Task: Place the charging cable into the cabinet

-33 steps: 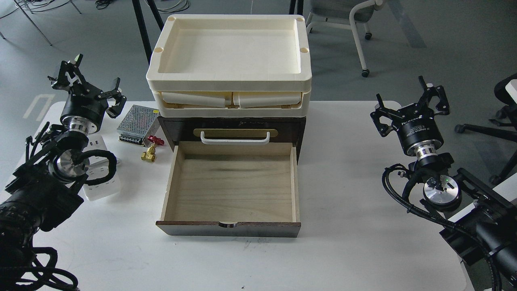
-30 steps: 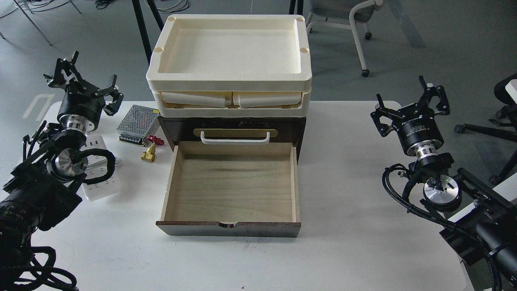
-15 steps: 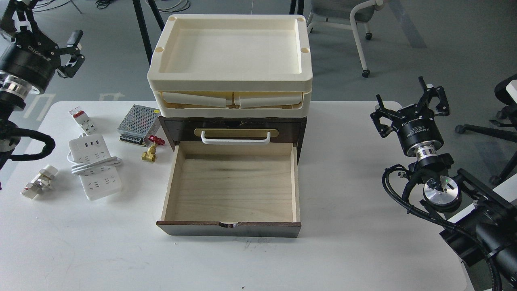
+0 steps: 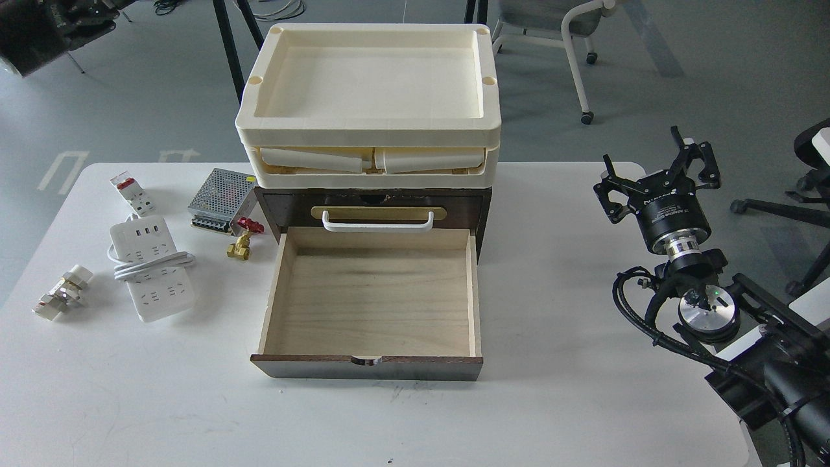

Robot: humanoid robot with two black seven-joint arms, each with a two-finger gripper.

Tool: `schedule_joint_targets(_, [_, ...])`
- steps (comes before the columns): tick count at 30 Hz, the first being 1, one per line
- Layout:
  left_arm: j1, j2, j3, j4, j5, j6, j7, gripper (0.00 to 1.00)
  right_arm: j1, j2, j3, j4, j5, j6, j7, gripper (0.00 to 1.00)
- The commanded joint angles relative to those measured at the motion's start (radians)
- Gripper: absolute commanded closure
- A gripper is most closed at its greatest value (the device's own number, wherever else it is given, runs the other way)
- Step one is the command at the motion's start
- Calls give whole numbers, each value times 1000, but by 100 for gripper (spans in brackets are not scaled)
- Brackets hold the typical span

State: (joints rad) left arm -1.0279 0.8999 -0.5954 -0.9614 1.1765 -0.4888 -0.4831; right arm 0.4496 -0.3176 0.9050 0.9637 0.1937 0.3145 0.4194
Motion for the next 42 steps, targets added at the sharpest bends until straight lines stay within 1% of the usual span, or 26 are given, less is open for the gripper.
schedule_joint_targets(1, [0,-4,3,-25,370,0,-6,3,0,0,0,0,1,0,1,0])
schedule_joint_targets(3, [6,-24,12,-23,591,0,-6,3,0,0,-1,1,0,1,1,0])
schedule_joint_targets(6, [8,-56,100,-19,835,132,-6,3,0,0,0,1,0,1,1,0])
schedule_joint_targets(8, [8,-53,202,-17,893,197,-6,3,-2,0,0,1,0,1,1,0])
schedule_joint_targets(11, [-4,-55,366,-5,902,246,-6,4,-2,0,0,3,0,1,1,0])
schedule_joint_targets(13, [-7,-58,439,19,904,268,-6,4,-6,0,0,4,0,1,1,0])
schedule_joint_targets(18, [3,-79,528,115,963,349,-6,5,-8,0,-3,6,0,1,1,0])
schedule_joint_targets(21, [6,-91,589,174,1005,403,-6,9,-8,0,-5,6,0,1,1,0])
schedule_joint_targets(23, [8,-119,638,226,1005,436,-6,12,-8,0,-6,6,-2,1,1,0])
schedule_joint_targets(28, [8,-186,773,361,1005,521,-6,12,-8,0,-8,6,-2,1,1,0])
schedule_joint_targets(31, [11,-234,824,456,1005,565,-6,14,-8,0,-8,6,-2,1,1,0])
schedule_joint_targets(33, [15,-262,868,518,1005,610,-6,19,-8,2,-8,6,-2,1,1,0])
schedule_joint_targets(35, [25,-282,920,570,1005,659,-6,20,-8,2,-8,6,-3,1,1,0])
schedule_joint_targets(38, [38,-291,959,598,1005,688,-6,20,-8,2,-9,6,-5,1,1,0])
schedule_joint_targets(42, [37,-294,948,596,1005,691,-6,20,-8,2,-11,6,-8,1,1,0])
